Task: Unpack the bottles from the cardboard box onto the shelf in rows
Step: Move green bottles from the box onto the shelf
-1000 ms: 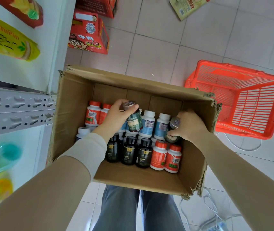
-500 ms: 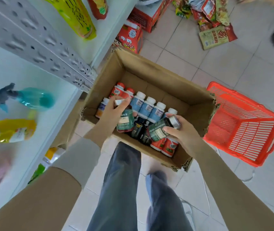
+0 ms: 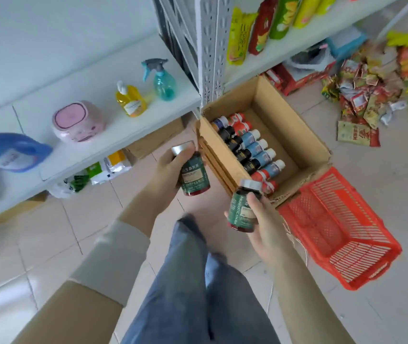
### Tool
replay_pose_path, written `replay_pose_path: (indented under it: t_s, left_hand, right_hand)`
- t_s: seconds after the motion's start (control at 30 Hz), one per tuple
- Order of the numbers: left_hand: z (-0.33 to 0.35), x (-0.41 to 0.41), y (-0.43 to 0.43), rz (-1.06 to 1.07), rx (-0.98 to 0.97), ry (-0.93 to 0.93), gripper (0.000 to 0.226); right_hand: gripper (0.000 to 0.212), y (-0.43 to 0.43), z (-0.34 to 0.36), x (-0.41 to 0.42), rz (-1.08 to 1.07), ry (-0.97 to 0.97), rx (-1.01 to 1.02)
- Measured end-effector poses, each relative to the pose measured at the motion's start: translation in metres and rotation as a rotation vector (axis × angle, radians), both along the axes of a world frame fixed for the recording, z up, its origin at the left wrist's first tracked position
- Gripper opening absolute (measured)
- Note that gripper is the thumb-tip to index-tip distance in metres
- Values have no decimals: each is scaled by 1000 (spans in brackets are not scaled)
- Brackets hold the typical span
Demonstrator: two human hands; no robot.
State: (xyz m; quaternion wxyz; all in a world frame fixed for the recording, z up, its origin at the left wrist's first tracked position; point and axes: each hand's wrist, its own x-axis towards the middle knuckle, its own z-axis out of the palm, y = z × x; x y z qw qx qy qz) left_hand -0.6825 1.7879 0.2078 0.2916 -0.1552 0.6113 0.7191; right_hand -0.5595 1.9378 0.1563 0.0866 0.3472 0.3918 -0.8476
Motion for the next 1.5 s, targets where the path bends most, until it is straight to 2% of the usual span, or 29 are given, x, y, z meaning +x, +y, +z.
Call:
replay_pose_path:
  t_s: [0.07, 0.27, 0.37, 0.4, 0.5, 0.7, 0.87, 1.03, 1.1, 1.17, 1.3, 1.5]
  left_hand:
    - [21, 19, -28, 63, 35, 18, 10]
    - [74, 57, -118, 263, 73, 104, 16]
    - [107, 66, -161, 331, 91, 187, 19]
    - [120, 67, -175, 355, 102, 212, 26]
    - [160, 67, -211, 401, 127, 306, 38]
    - [235, 50, -264, 507, 91, 512, 19]
    - [283, 23, -288, 514, 46, 642, 16]
    - [325, -26, -296, 526, 3, 731, 19]
    - [342, -52, -296, 512, -29, 764, 29]
    - [359, -79, -294, 509, -54, 788, 32]
    - [389, -145, -292, 496, -132, 859, 14]
    - [419, -242, -312, 348, -409, 840, 29]
  right_hand:
    - [95, -28, 23, 4, 42, 10, -25]
    - [93, -108, 81, 8, 393, 106, 57]
    - [63, -140, 110, 2, 556, 155, 82]
    - [62, -150, 120, -3, 605, 174, 98]
    - [94, -182, 152, -23, 716, 276, 141]
    - [91, -239, 223, -68, 761, 514, 202]
    - [68, -262, 277, -103, 773, 617, 185]
    - [93, -260, 318, -155, 733, 699, 263]
    - [94, -256, 333, -182, 717, 742, 286]
    - [88, -250, 350, -209, 716, 794, 322]
    - [55, -237, 392, -265, 713, 889, 512]
    - [46, -247, 435, -362, 779, 954, 761]
